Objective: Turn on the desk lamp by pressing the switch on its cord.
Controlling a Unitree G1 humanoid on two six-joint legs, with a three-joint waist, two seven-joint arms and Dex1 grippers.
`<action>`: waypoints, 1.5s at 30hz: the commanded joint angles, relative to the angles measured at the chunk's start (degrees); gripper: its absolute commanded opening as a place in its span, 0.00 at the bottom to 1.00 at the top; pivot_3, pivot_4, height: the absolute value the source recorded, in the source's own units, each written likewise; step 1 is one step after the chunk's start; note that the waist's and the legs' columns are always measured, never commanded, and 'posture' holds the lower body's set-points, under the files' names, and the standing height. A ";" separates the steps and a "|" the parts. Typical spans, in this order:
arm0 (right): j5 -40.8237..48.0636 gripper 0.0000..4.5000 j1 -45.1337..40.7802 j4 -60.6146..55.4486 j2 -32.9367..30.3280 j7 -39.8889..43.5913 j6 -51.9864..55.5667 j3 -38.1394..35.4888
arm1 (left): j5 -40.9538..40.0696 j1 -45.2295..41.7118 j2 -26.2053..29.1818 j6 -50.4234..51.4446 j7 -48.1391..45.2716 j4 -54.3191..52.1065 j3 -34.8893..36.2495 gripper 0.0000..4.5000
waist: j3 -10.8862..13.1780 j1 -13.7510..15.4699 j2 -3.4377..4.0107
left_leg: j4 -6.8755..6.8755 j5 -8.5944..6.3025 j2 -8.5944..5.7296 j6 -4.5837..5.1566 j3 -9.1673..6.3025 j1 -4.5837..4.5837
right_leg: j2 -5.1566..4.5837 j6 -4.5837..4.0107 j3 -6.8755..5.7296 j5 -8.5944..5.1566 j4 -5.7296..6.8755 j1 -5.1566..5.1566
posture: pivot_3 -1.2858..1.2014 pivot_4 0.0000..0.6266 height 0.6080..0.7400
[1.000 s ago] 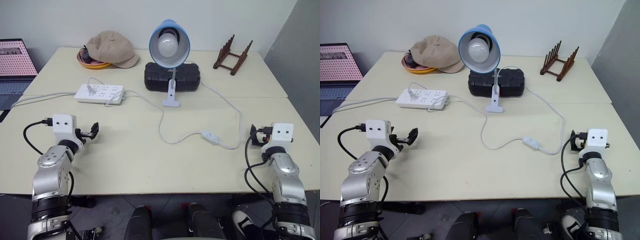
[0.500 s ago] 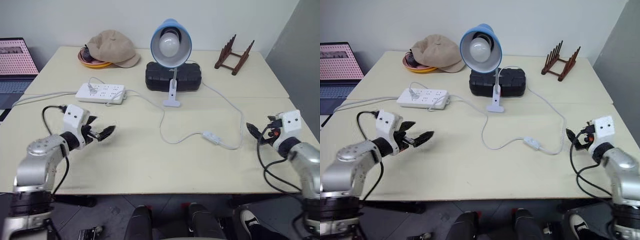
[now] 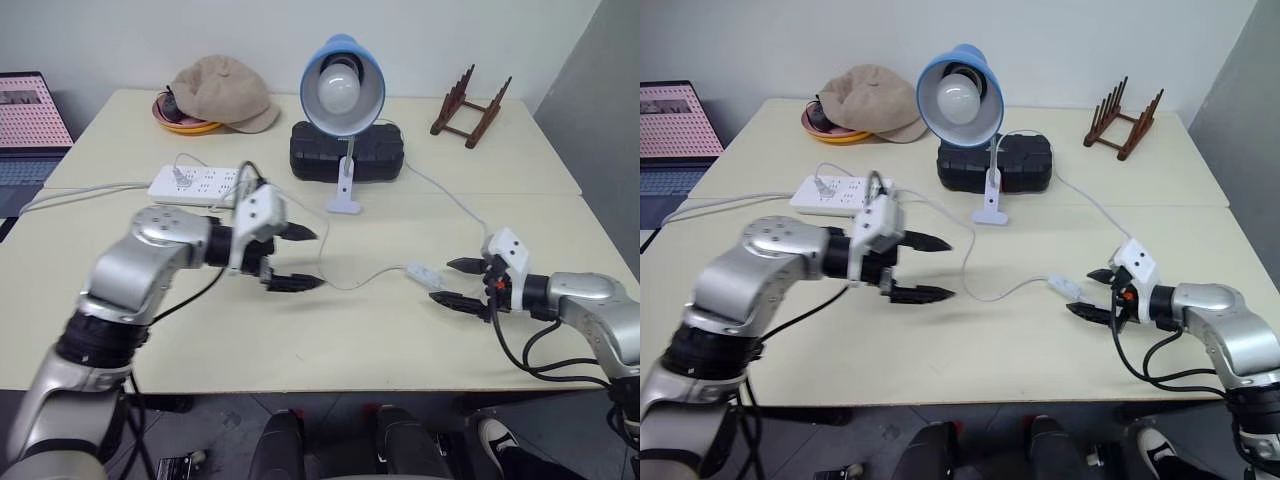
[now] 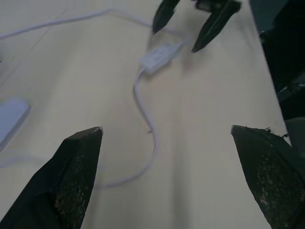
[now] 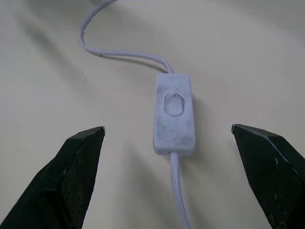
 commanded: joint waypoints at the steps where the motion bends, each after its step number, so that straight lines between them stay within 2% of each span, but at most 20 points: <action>1: -0.73 0.99 -1.77 1.16 1.03 1.04 -1.41 0.06 | 1.39 -1.98 -1.40 -2.27 -0.16 1.57 0.08 1.00 | 0.00 -0.03 0.00 | -0.04 0.00 0.00 0.00 0.00 0.00 | 0.00 0.03 0.00 0.01 0.01 -0.02 | 0.52 0.24 1.00; 7: -0.47 0.99 -1.60 2.10 3.02 0.55 -0.47 -0.82 | 1.48 -1.23 -1.48 -3.16 -1.90 1.54 0.51 1.00 | 0.00 -0.03 0.00 | -0.06 0.00 0.01 0.00 -0.05 -0.01 | 0.04 0.05 -0.01 0.01 0.09 -0.07 | 0.52 0.24 1.00; 10: 0.18 0.89 -2.34 3.07 4.06 0.18 0.89 -1.42 | 1.31 -1.32 -2.46 -2.56 -0.75 1.80 1.04 1.00 | 0.00 -0.03 0.00 | -0.04 0.00 0.01 0.01 -0.05 -0.01 | 0.03 0.06 -0.01 0.02 0.09 -0.06 | 0.52 0.24 1.00; 14: -0.03 0.65 -2.08 3.26 4.26 0.62 1.20 -1.56 | 0.99 -0.67 -2.22 -1.93 -0.79 0.83 1.32 1.00 | 0.00 -0.01 0.00 | -0.02 0.01 0.01 0.01 -0.06 -0.01 | 0.03 0.07 -0.01 0.02 0.14 -0.06 | 0.52 0.24 1.00; 22: 0.45 0.24 -2.51 3.39 4.89 0.32 2.03 -2.08 | 0.36 0.99 -1.35 -0.78 -0.86 -0.50 2.06 1.00 | 0.00 0.00 0.00 | -0.02 0.01 0.01 0.01 -0.07 0.00 | 0.03 0.07 -0.02 0.03 0.17 -0.06 | 0.52 0.24 1.00; 26: 0.48 0.23 -2.83 2.55 5.31 0.09 2.37 -2.25 | -0.69 2.42 -1.42 0.75 -0.18 -1.84 2.80 1.00 | 0.00 -0.01 0.00 | 0.01 0.01 0.01 0.01 -0.07 0.00 | 0.03 0.07 -0.02 0.03 0.19 -0.05 | 0.52 0.24 1.00; 29: 0.27 0.23 -2.27 -2.48 6.33 -1.96 0.42 -3.43 | -9.74 4.45 -5.66 13.75 6.85 -4.24 8.56 1.00 | 0.00 -0.03 0.01 | 0.03 0.01 0.01 0.01 -0.07 0.02 | 0.03 0.07 -0.01 0.03 0.25 -0.05 | 0.52 0.24 1.00; 32: -0.12 0.23 -1.38 -8.16 9.81 -6.28 -2.44 -4.77 | -22.61 6.41 -13.83 28.65 18.63 -6.86 17.42 1.00 | 0.00 -0.03 0.00 | 0.24 0.00 0.01 0.01 -0.15 -0.02 | 0.04 0.14 -0.06 -0.02 0.49 -0.06 | 0.52 0.24 1.00; 35: -3.24 0.23 -0.60 -12.88 13.20 -10.28 -7.28 -3.58 | -31.68 11.05 -23.94 37.17 31.55 -10.72 23.22 1.00 | -0.01 -0.05 0.02 | 0.52 -0.01 0.01 0.02 -0.24 -0.03 | 0.05 0.20 -0.10 -0.08 0.77 -0.05 | 0.52 0.24 1.00; 40: -6.11 0.23 -0.08 -15.57 14.68 -10.64 -13.12 -1.04 | -38.76 12.81 -34.81 39.88 45.19 -9.43 27.57 1.00 | -0.01 0.03 -0.01 | 0.77 0.01 -0.04 0.01 -0.26 0.23 | 0.04 0.11 -0.06 -0.06 0.93 0.20 | 0.52 0.24 1.00; 45: -6.26 0.23 -0.51 -16.04 15.43 -10.21 -16.18 -0.75 | -38.43 12.01 -37.27 37.71 48.80 -6.01 27.91 1.00 | -0.03 -0.01 -0.03 | 0.83 0.02 -0.10 0.00 -0.25 0.49 | 0.04 -0.15 0.00 -0.13 0.90 0.41 | 0.52 0.24 1.00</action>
